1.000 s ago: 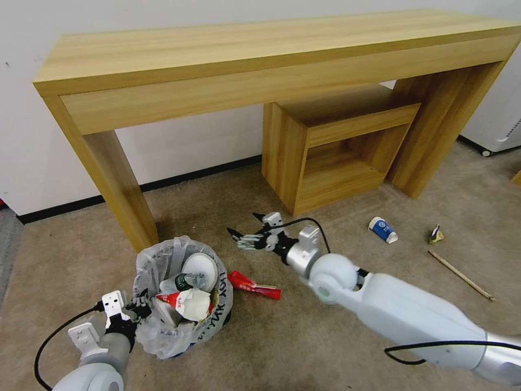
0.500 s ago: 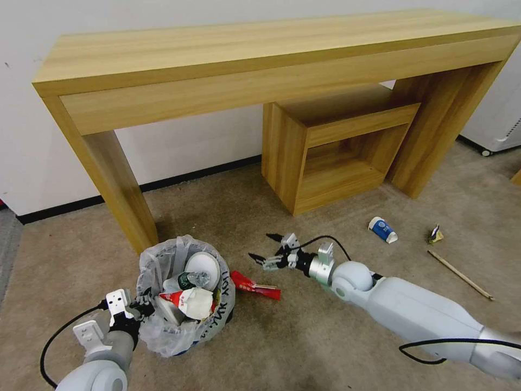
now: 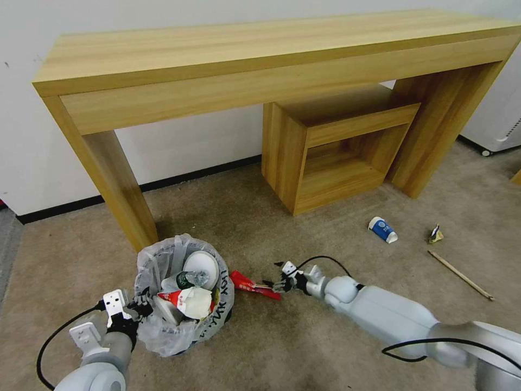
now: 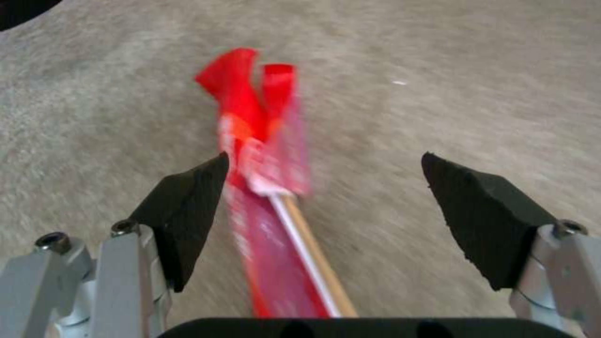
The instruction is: Pick up the trash bin and place the garbage on the floor into it.
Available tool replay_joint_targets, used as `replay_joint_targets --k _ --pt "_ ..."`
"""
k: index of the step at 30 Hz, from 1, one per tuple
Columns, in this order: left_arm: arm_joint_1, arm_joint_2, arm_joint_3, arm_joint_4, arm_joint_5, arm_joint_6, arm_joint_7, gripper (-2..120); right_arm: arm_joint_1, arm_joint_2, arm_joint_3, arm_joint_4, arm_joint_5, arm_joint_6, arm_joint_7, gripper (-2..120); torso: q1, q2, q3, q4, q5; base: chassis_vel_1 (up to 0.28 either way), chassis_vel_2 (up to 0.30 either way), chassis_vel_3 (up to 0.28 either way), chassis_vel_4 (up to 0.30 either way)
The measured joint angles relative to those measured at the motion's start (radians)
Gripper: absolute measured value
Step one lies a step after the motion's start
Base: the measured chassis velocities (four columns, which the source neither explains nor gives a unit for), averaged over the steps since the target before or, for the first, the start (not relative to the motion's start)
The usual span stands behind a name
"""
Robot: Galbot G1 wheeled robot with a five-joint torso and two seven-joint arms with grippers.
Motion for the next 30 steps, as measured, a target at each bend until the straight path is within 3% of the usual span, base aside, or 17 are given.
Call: replay_joint_targets --k 3,7,30 --pt "0.001 0.002 -0.003 0.002 -0.005 -0.007 0.000 0 -0.001 0.076 -0.013 -0.078 -0.027 0.000 0.000 80 0.000 0.000 0.000 0.0002 -0.0001 0.000 0.000 0.000 0.000" --pt "0.002 0.004 -0.004 0.002 -0.008 -0.011 0.000 0 -0.005 0.120 -0.013 -0.135 -0.053 -0.006 0.000 79 0.000 0.000 0.000 0.0000 -0.0001 0.000 0.000 0.000 0.000" --pt "0.028 0.000 -0.007 -0.029 -0.013 -0.025 0.002 0 -0.016 0.224 0.018 -0.305 -0.135 -0.031 0.016 64 0.000 0.000 0.000 -0.0001 0.0000 0.000 0.000 0.000 0.000"
